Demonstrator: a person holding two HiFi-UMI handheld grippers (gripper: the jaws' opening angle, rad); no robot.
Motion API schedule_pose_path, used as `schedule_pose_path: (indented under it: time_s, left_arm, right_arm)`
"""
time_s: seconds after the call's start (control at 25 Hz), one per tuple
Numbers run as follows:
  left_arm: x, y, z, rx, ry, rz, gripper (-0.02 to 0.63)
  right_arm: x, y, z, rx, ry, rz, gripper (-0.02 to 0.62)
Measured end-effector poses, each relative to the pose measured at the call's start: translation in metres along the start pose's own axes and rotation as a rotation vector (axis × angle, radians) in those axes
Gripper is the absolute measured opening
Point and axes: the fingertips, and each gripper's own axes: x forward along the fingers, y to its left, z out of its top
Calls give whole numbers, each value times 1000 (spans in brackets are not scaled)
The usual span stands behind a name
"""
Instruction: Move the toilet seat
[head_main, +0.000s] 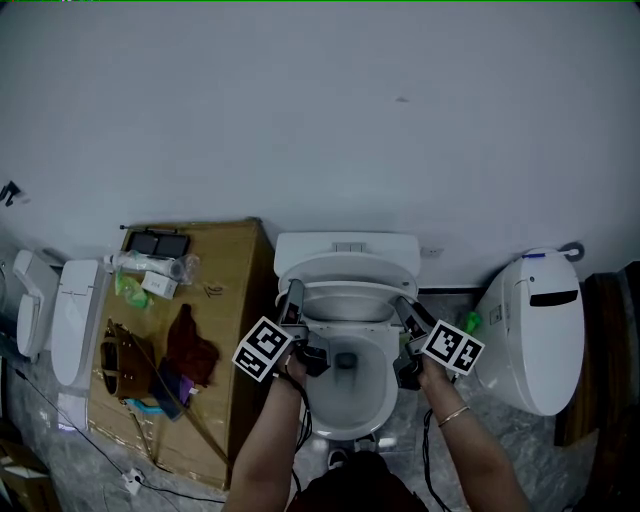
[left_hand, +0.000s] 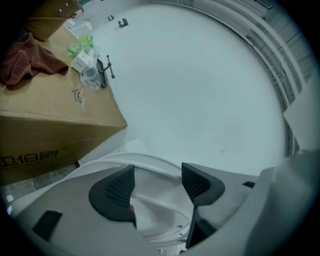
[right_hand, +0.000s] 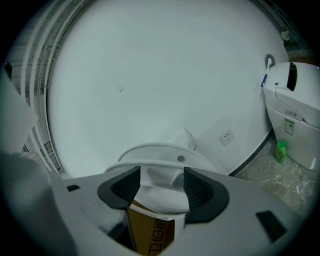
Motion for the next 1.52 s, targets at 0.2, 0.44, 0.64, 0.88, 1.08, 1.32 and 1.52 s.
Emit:
schedule_pose_path:
  time_s: [0.2, 0.44, 0.64, 0.88, 1.08, 1.32, 1.52]
  left_arm:
    - [4, -1, 1, 3, -11, -20, 278]
    - [9, -2, 2, 25, -3, -49, 278]
    - [13, -4, 2, 47, 5, -59, 278]
    - [20, -5, 2, 94, 36, -73, 278]
    - [28, -3, 0, 236, 91, -38, 276]
    - [39, -3, -4, 322, 143, -13, 273]
    - [47, -4, -7, 357, 154, 11, 272]
  right_arm:
    - [4, -1, 3, -28, 5, -4, 284]
    - [10, -1, 4, -72, 10, -10, 284]
    - [13, -1, 6, -93, 10, -21, 284]
    - [20, -1, 11, -99, 7, -17, 283]
    - [27, -3, 15, -105, 10, -17, 283]
    - [34, -5, 20, -115, 8, -27, 279]
    - [38, -7, 21, -119, 10, -38, 272]
